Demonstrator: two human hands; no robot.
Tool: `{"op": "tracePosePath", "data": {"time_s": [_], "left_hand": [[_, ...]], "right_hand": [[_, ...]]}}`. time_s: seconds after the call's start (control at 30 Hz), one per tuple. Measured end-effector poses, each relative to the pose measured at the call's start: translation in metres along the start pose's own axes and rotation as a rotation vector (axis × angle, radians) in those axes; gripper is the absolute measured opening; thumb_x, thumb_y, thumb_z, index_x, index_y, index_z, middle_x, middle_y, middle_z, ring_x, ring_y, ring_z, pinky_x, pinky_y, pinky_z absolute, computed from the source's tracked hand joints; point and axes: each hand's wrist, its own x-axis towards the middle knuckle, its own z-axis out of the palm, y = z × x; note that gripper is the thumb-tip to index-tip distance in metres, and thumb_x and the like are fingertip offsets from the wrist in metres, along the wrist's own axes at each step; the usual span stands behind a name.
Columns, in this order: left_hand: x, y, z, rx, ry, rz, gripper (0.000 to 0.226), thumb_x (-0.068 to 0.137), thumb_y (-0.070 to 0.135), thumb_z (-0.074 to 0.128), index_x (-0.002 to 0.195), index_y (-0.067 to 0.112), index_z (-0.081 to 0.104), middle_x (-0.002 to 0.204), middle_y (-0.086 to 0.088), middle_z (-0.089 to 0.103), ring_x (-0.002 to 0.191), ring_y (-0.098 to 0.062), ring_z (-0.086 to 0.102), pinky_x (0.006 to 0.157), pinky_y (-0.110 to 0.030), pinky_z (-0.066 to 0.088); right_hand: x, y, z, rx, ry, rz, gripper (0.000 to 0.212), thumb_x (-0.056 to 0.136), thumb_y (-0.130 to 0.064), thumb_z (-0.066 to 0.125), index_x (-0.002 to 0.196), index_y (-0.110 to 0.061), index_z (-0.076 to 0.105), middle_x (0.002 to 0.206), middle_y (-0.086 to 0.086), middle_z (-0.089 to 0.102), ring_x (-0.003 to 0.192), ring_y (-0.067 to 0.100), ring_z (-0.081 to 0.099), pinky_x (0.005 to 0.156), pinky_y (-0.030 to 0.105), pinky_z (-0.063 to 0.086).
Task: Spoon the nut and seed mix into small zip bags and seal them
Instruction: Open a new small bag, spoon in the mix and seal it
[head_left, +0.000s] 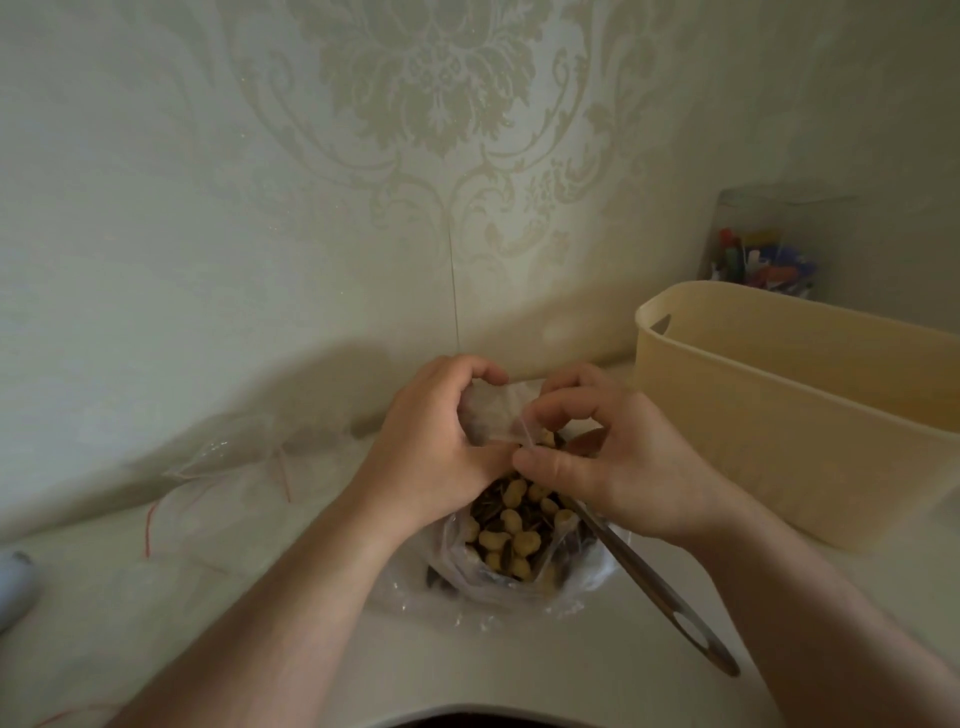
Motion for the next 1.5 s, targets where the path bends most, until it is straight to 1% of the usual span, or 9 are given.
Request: {"op": "tracePosePath", "data": {"time_s": [0.1, 0.2, 0.33, 0.57, 0.73, 0.93, 1.1, 1.3, 1.5], "left_hand": [[-0.002, 0.004, -0.003, -0.116, -0.094, -0.016, 0.061, 0.075, 0.029, 0.093, 0.122, 0.039, 0.054, 0.104, 0.021, 0.061, 0.092, 0.002, 0.065, 0.074, -0.015, 0.051], [-0.001, 0.009, -0.009, -0.582, -0.202, -0.113, 0.057, 0.073, 0.026, 0.092, 0.121, 0.032, 0.062, 0.102, 0.023, 0.07, 0.095, -0.003, 0.069, 0.086, -0.024, 0.057], [0.007, 0.007, -0.009, -0.851, 0.008, -0.205, 0.017, 0.087, 0.02, 0.074, 0.103, 0.02, 0.075, 0.095, -0.004, 0.075, 0.082, -0.02, 0.072, 0.074, -0.032, 0.061], [0.017, -0.005, -0.015, -0.833, 0.188, -0.309, 0.015, 0.098, 0.003, 0.065, 0.106, 0.013, 0.072, 0.086, -0.004, 0.076, 0.07, -0.013, 0.066, 0.061, -0.025, 0.056], [0.014, -0.004, -0.015, -0.88, 0.078, -0.286, 0.04, 0.074, 0.027, 0.083, 0.111, 0.017, 0.074, 0.09, -0.006, 0.075, 0.087, -0.022, 0.071, 0.079, -0.033, 0.059], [0.016, -0.002, -0.01, -0.902, 0.224, -0.341, 0.016, 0.101, -0.001, 0.059, 0.109, 0.009, 0.069, 0.085, -0.009, 0.072, 0.073, -0.02, 0.072, 0.066, -0.031, 0.063], [0.013, 0.004, -0.007, -0.996, 0.161, -0.316, 0.027, 0.098, 0.026, 0.064, 0.12, 0.01, 0.065, 0.095, -0.01, 0.074, 0.078, -0.024, 0.072, 0.069, -0.035, 0.062], [0.007, 0.001, -0.001, -0.693, 0.143, -0.135, 0.027, 0.098, 0.01, 0.068, 0.118, 0.029, 0.063, 0.094, -0.007, 0.075, 0.076, -0.024, 0.075, 0.075, -0.047, 0.065], [0.006, 0.0, 0.0, -0.518, 0.14, -0.127, 0.018, 0.102, 0.006, 0.063, 0.103, 0.023, 0.07, 0.102, -0.005, 0.075, 0.055, -0.017, 0.062, 0.062, -0.042, 0.062]], "right_hand": [[0.003, -0.004, 0.002, 0.064, 0.193, 0.019, 0.007, 0.084, -0.025, 0.086, 0.085, -0.022, 0.079, 0.101, -0.009, 0.067, 0.094, 0.014, 0.069, 0.083, 0.049, 0.061], [0.004, -0.006, -0.007, 0.112, 0.286, 0.007, 0.013, 0.08, -0.033, 0.084, 0.084, -0.021, 0.079, 0.099, -0.003, 0.07, 0.093, 0.017, 0.07, 0.082, 0.048, 0.061], [0.004, -0.001, -0.016, 0.063, 0.279, 0.025, 0.006, 0.083, -0.024, 0.084, 0.085, -0.024, 0.079, 0.099, -0.003, 0.071, 0.091, 0.014, 0.069, 0.08, 0.032, 0.059], [0.006, 0.004, -0.023, 0.058, 0.343, 0.003, 0.016, 0.089, -0.014, 0.08, 0.084, -0.027, 0.074, 0.082, -0.021, 0.067, 0.079, -0.003, 0.062, 0.074, 0.011, 0.048], [0.006, 0.003, -0.018, 0.069, 0.356, 0.01, 0.015, 0.09, -0.017, 0.08, 0.086, -0.031, 0.075, 0.081, -0.016, 0.07, 0.079, 0.004, 0.063, 0.073, 0.018, 0.05], [0.005, 0.002, -0.018, 0.075, 0.357, 0.044, 0.013, 0.09, -0.019, 0.079, 0.085, -0.03, 0.075, 0.078, -0.014, 0.071, 0.074, 0.003, 0.062, 0.071, 0.017, 0.051], [0.005, 0.001, -0.013, 0.124, 0.336, 0.052, 0.007, 0.09, -0.018, 0.079, 0.088, -0.025, 0.078, 0.08, -0.006, 0.073, 0.076, 0.011, 0.065, 0.074, 0.028, 0.055], [0.002, -0.006, -0.008, 0.31, 0.23, 0.151, 0.024, 0.086, -0.04, 0.074, 0.091, -0.017, 0.078, 0.085, 0.005, 0.071, 0.081, 0.019, 0.065, 0.079, 0.034, 0.057], [0.006, -0.006, -0.009, 0.311, 0.318, 0.21, 0.022, 0.099, -0.023, 0.068, 0.081, -0.015, 0.077, 0.074, 0.01, 0.065, 0.072, 0.02, 0.061, 0.073, 0.03, 0.056]]}}
